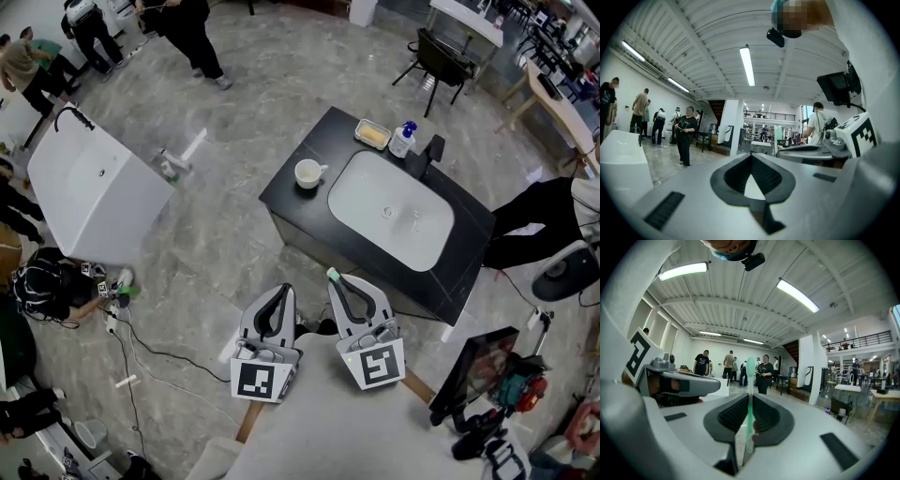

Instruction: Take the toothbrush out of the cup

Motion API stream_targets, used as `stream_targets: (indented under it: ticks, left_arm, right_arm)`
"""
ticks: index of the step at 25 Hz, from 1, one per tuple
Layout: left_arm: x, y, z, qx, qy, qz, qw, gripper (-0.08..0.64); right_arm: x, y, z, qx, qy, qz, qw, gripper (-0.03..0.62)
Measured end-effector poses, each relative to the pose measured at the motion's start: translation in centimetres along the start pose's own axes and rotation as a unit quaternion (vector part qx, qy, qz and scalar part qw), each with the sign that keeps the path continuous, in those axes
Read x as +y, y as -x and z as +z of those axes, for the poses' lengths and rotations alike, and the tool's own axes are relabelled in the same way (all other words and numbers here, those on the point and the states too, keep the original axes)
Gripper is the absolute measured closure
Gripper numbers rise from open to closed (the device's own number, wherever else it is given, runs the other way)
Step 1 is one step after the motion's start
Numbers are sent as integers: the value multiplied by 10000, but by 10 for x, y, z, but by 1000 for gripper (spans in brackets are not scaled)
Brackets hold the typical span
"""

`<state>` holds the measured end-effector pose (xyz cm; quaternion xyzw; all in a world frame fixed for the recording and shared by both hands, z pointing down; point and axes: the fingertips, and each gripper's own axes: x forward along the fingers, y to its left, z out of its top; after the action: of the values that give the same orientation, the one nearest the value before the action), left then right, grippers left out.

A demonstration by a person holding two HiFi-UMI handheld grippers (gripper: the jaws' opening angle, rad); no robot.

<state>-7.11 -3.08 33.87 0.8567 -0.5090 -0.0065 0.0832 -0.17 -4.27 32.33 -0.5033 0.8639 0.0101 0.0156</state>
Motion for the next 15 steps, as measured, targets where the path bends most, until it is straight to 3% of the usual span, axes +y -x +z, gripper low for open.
stream_targets:
  ticks: [7, 9, 12, 15]
  left_arm:
    - [1, 0, -1, 10, 7, 6, 10000, 556]
    - [1, 0, -1, 21, -7, -1, 10000, 555]
    - [4, -4, -3, 96, -168, -16, 9998, 556]
    - [4, -5, -2, 37, -8, 1, 10000, 556]
  right_arm:
    - [1, 0, 1, -50, 3, -3, 10000, 558]
    - [3, 3, -12, 442, 474, 226, 9976, 558]
    - [5, 9, -38, 1470, 1470, 696, 9757, 558]
    - [6, 10, -43, 1667, 1670, 789, 9686, 558]
